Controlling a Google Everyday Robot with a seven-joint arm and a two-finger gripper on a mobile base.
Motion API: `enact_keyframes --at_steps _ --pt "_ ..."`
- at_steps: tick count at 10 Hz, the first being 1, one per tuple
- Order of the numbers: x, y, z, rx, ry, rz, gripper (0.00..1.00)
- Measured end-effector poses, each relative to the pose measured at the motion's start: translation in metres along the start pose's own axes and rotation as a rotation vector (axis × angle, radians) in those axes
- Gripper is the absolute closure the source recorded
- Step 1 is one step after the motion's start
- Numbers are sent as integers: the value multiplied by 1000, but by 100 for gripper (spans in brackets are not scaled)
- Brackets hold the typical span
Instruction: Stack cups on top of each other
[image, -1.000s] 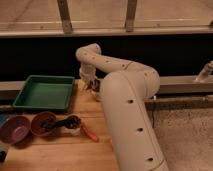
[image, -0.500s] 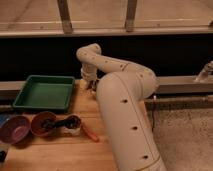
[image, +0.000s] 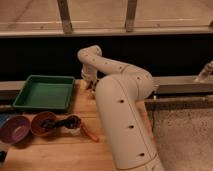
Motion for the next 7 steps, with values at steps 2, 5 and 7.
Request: enact_keyframes --at_steps 2,5,7 --pt "1 -6 1 1 4 10 34" --pt "7 -15 15 -27 26 35 34" --pt "9 -15 36 -79 34 46 38"
